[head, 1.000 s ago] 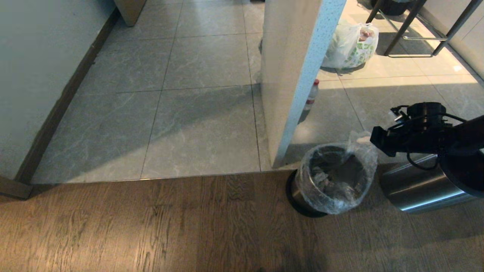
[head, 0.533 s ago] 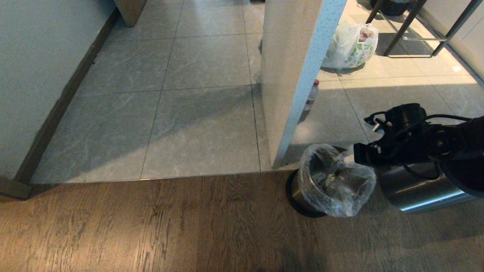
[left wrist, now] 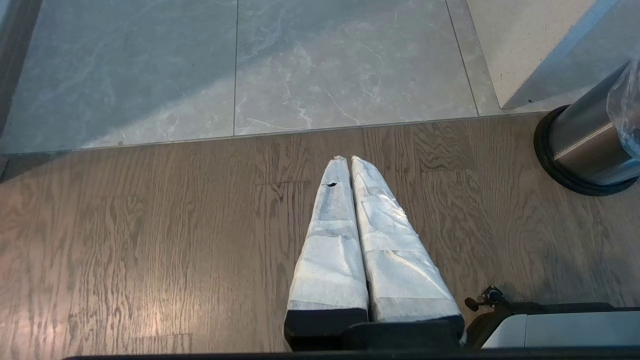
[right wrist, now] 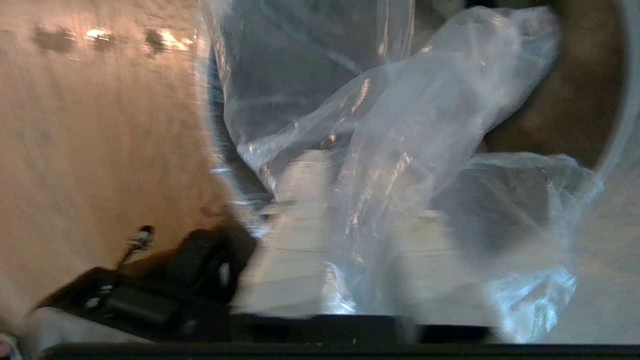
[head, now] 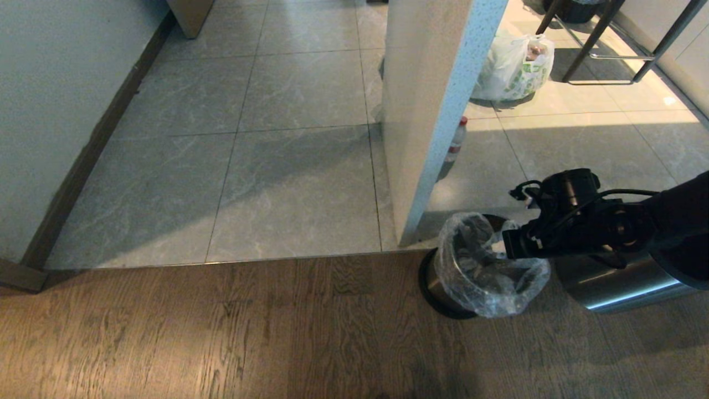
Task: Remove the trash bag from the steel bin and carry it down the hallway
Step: Pick up the trash bag
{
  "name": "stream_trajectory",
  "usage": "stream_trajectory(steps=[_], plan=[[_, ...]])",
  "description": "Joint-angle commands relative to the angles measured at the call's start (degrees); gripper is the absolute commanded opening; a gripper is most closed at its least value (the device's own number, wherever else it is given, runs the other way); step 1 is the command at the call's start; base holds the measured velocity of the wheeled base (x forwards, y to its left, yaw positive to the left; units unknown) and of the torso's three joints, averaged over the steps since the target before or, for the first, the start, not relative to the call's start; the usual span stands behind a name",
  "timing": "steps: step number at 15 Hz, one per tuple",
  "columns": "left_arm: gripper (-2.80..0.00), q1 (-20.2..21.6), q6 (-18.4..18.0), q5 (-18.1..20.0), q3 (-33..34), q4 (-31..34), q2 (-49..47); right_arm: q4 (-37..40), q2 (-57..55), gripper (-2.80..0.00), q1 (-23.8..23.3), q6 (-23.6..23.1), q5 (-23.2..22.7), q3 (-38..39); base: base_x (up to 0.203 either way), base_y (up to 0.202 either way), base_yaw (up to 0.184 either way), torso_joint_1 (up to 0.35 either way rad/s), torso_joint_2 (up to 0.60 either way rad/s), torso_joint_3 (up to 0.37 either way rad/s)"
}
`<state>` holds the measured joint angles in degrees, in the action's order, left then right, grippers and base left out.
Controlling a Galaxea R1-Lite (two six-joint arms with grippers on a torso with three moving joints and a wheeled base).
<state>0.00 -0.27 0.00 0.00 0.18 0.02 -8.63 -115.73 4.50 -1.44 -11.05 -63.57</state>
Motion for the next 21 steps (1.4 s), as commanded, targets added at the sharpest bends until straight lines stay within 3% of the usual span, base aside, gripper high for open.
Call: stream_trajectory(steps=[1,7,10,14,18,21], plan=[[-2.8,0.0,0.0,0.0,0.0,-0.01,-0.02,-0.6,-1.03,0.0,-0.5,-0.61,0.41,-0.24,0.0,0.0,0.0,0.0,0.0,0.0],[-2.8,0.0,0.0,0.0,0.0,-0.01,-0.02,0.24,10.69,0.0,-1.02,-2.23,1.08,1.35,0.0,0.0,0.0,0.0,0.0,0.0],[-2.8,0.0,0.0,0.0,0.0,-0.01,-0.02,1.43,16.61,0.0,2.67,-5.02,1.1,7.3,0.0,0.0,0.0,0.0,0.0,0.0],[-2.8,0.0,0.0,0.0,0.0,-0.01,-0.02,4.08,14.15,0.0,5.46,-12.18,1.75,14.27,0.0,0.0,0.0,0.0,0.0,0.0],[-2.8,0.0,0.0,0.0,0.0,-0.01,-0.02,4.5,9.11,0.0,5.61,-12.87,7.07,13.81,0.0,0.0,0.0,0.0,0.0,0.0],[-2.8,0.0,0.0,0.0,0.0,-0.01,-0.02,1.4,7.18,0.0,5.61,-13.49,7.58,14.44,0.0,0.0,0.0,0.0,0.0,0.0]])
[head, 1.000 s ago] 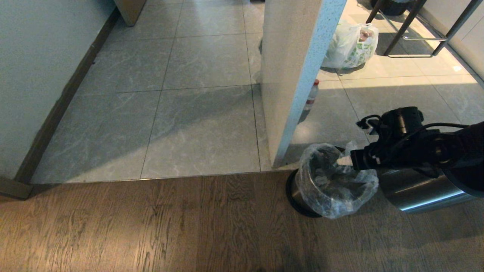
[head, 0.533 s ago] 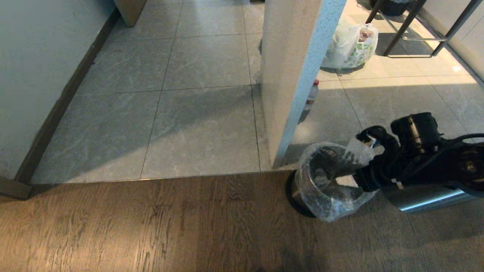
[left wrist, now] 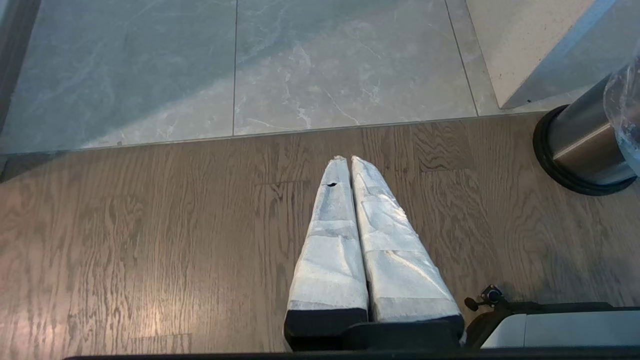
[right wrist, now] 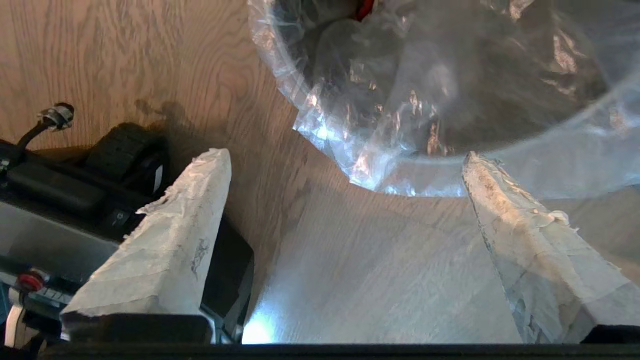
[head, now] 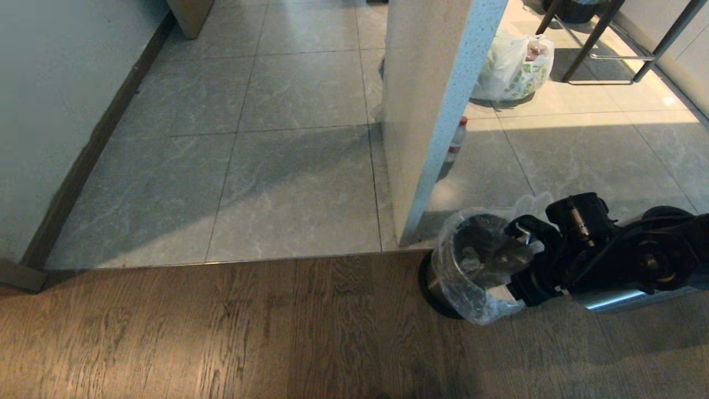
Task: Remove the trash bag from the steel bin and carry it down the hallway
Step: Pick up the trash bag
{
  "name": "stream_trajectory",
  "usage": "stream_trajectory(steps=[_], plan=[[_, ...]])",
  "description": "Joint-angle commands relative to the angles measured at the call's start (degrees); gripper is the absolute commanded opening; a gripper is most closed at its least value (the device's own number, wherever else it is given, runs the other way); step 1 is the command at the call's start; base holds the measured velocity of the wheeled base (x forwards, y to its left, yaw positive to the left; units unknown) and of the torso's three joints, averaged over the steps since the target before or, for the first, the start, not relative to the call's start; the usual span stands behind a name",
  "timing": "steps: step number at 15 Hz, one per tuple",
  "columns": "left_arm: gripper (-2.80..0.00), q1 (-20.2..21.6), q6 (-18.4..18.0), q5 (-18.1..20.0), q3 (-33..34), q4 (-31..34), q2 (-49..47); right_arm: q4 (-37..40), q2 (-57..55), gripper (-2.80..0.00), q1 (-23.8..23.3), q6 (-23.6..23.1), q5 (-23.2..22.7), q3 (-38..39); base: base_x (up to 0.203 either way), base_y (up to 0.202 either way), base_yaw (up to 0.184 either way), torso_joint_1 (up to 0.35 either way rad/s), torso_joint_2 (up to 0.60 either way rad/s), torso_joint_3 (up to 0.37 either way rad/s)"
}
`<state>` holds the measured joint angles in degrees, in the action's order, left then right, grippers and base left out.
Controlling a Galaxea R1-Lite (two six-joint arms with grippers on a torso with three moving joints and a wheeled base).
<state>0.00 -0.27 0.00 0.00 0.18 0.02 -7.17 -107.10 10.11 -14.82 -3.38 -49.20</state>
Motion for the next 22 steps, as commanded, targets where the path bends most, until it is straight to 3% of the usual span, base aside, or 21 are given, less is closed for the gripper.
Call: stream_trajectory(steps=[1,10,18,22], plan=[[-2.8,0.0,0.0,0.0,0.0,-0.01,-0.02,-0.25,-2.73,0.0,0.0,-0.12,0.13,-0.24,0.0,0.0,0.0,0.0,0.0,0.0],[-2.8,0.0,0.0,0.0,0.0,-0.01,-0.02,-4.45,-11.19,0.0,0.09,0.22,1.18,-3.16,0.0,0.0,0.0,0.0,0.0,0.0],[-2.8,0.0,0.0,0.0,0.0,-0.01,-0.02,-8.49,-12.31,0.0,-0.26,0.6,1.64,-3.54,0.0,0.0,0.0,0.0,0.0,0.0],[-2.8,0.0,0.0,0.0,0.0,-0.01,-0.02,-9.04,-15.59,0.0,0.06,10.54,2.0,-8.87,0.0,0.0,0.0,0.0,0.0,0.0]])
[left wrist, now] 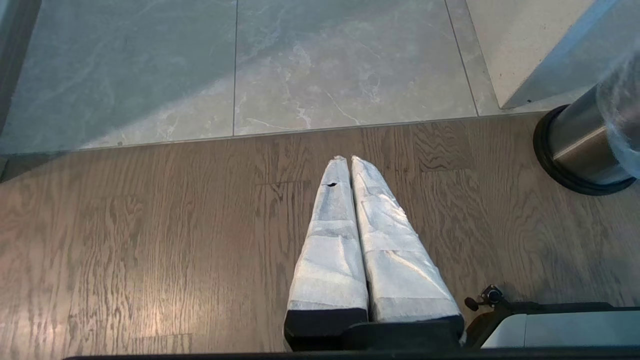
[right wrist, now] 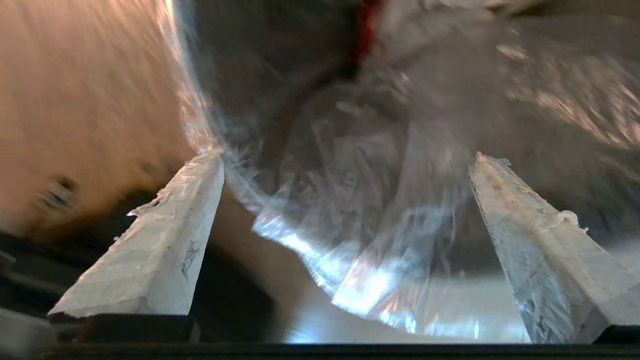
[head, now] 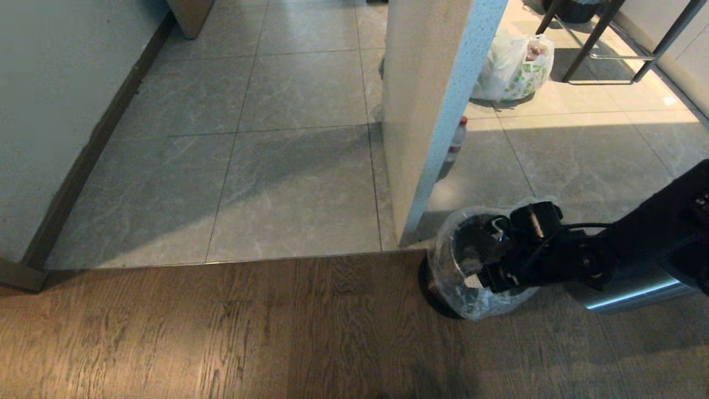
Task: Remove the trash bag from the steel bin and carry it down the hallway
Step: Pick up the trash bag
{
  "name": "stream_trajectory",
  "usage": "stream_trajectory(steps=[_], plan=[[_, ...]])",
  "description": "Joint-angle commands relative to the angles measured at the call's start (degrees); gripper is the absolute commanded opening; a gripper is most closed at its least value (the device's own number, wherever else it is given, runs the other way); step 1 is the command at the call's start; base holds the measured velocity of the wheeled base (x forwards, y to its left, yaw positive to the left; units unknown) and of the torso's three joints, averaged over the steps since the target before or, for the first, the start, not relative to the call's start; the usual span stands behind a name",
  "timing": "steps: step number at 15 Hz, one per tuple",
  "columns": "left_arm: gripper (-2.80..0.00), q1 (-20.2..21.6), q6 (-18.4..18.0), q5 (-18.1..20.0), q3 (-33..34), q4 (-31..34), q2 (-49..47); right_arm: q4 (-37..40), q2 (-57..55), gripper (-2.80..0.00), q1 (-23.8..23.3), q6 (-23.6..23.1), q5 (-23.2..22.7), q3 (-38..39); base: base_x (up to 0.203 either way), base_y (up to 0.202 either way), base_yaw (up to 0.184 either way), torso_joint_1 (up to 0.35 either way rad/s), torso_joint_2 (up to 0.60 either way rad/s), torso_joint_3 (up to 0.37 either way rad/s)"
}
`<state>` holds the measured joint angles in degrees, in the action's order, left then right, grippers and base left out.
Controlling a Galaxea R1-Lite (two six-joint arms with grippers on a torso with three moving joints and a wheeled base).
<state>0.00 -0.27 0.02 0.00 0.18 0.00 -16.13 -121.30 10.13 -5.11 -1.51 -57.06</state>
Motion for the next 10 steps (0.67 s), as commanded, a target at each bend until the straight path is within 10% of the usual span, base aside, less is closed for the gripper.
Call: stream_trajectory(steps=[1,10], plan=[[-2.8,0.0,0.01,-0.02,0.0,0.0,0.0,-1.05,-0.86,0.0,0.06,0.6,0.11,-0.96,0.0,0.0,0.0,0.0,0.0,0.0],[-2.8,0.0,0.01,-0.02,0.0,0.0,0.0,-9.25,-1.05,0.0,-0.89,0.46,0.54,-2.27,0.0,0.0,0.0,0.0,0.0,0.0]])
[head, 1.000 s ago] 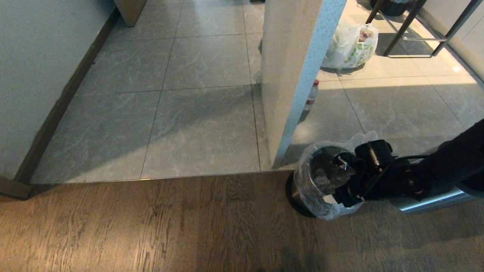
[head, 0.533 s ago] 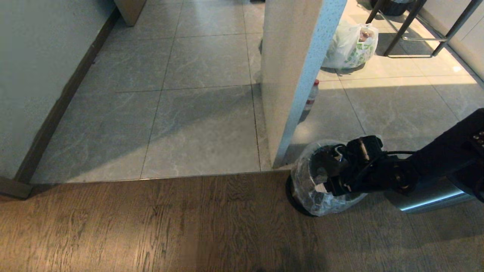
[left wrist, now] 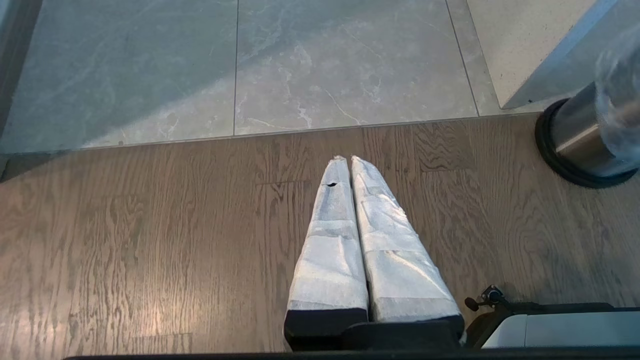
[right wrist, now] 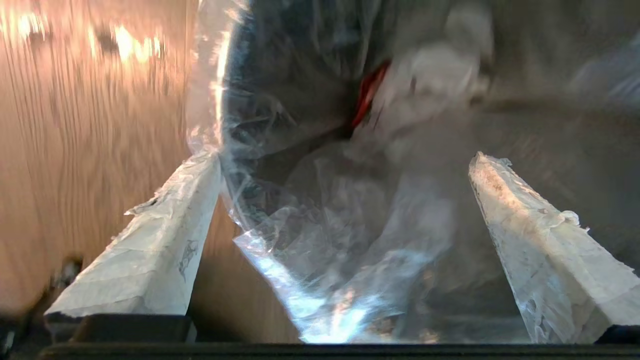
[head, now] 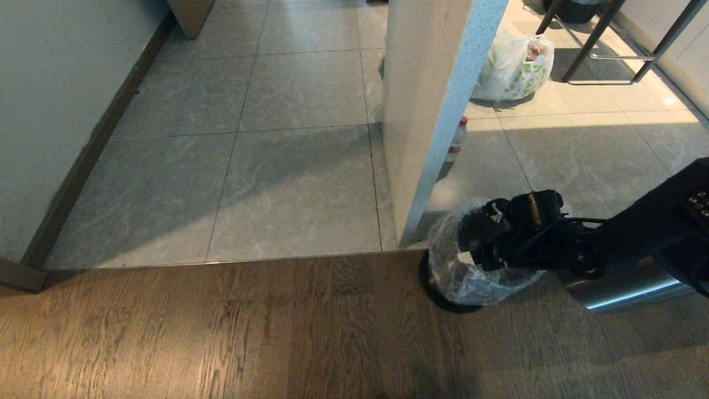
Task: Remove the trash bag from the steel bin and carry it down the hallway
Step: Pick up the trash bag
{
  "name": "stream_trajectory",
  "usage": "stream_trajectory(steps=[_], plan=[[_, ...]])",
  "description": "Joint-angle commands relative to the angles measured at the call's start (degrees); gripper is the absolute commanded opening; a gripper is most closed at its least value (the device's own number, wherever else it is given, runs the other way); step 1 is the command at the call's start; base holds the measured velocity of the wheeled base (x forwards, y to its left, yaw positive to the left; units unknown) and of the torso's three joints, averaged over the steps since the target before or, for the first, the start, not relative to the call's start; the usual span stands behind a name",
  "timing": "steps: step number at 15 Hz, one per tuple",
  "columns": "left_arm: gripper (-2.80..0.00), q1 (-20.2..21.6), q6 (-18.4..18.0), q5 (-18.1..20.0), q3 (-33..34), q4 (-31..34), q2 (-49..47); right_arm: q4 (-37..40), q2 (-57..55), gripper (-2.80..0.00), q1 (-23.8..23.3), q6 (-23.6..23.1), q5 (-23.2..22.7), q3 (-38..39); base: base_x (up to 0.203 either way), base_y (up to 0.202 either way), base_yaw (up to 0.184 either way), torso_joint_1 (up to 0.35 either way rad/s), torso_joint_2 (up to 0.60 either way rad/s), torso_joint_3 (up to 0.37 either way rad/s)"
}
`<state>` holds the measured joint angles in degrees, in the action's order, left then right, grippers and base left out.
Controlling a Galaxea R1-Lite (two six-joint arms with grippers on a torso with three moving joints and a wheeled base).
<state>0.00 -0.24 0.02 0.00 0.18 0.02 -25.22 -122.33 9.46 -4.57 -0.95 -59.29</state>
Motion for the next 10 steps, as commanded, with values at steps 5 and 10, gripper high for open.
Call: stream_trajectory(steps=[5,10], plan=[[-2.8,0.0,-0.02,-0.02,0.0,-0.01,-0.02,-1.41,1.26,0.0,-1.42,0.05,0.28,-0.12,0.0,0.0,0.0,0.0,0.0,0.0],[-2.8,0.0,-0.02,-0.02,0.0,-0.01,-0.02,-1.63,3.48,0.0,-2.52,0.64,2.83,0.8,0.0,0.0,0.0,0.0,0.0,0.0]])
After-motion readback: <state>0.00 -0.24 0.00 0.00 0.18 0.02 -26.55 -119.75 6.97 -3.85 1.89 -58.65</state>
